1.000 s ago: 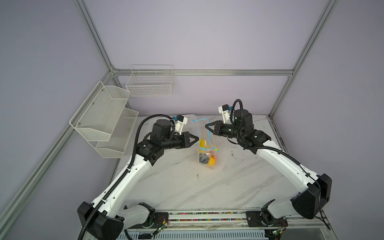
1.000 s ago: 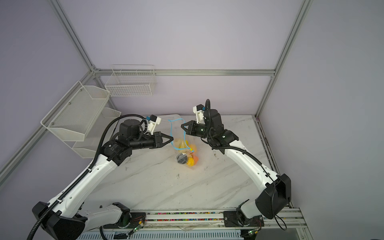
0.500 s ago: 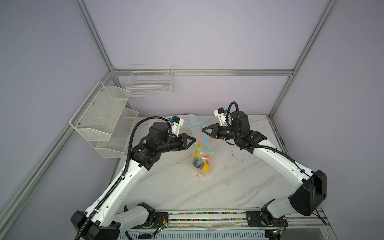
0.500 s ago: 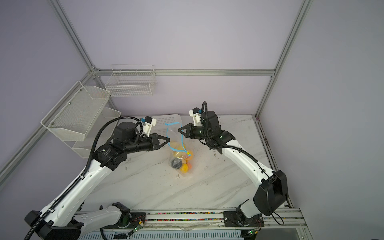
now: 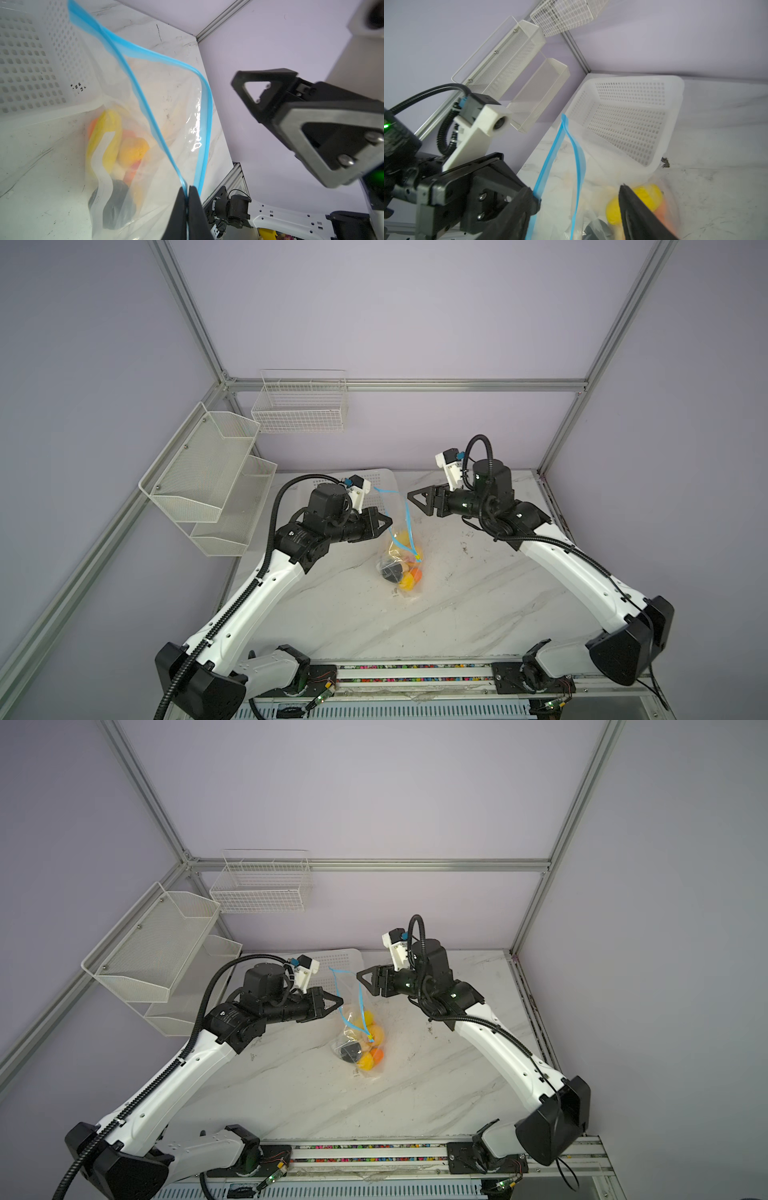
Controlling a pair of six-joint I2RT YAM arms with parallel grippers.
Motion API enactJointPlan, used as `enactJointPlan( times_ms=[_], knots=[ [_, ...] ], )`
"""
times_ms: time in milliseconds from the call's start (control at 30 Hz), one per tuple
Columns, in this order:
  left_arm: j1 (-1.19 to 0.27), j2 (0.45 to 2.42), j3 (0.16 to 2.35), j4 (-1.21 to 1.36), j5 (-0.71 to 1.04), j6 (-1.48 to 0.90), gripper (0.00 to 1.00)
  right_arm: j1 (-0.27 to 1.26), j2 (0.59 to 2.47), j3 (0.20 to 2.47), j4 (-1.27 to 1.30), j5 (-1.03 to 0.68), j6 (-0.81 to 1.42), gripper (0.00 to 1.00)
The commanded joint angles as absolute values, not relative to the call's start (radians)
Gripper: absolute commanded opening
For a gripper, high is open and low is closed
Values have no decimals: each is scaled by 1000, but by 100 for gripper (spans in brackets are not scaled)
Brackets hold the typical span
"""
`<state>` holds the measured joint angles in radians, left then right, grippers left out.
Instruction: Place the food in the zip-top bag and seal the zipper
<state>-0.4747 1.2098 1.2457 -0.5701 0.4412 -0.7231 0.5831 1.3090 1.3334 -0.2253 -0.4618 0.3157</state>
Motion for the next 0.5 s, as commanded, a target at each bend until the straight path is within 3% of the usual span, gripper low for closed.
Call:
enactJointPlan(
  times_ms=[0,233,467],
  knots=[
    [-479,1204,1238,-530,435,-724,0,580,1102,1163,-116,-428,198,70],
    [-476,1199,1246,-526,429,-733,0,597,755,746,131,-434,231,66],
    [-474,1193,1243,-528,420,-744,0,676,739,513,451,-373,302,59]
  ],
)
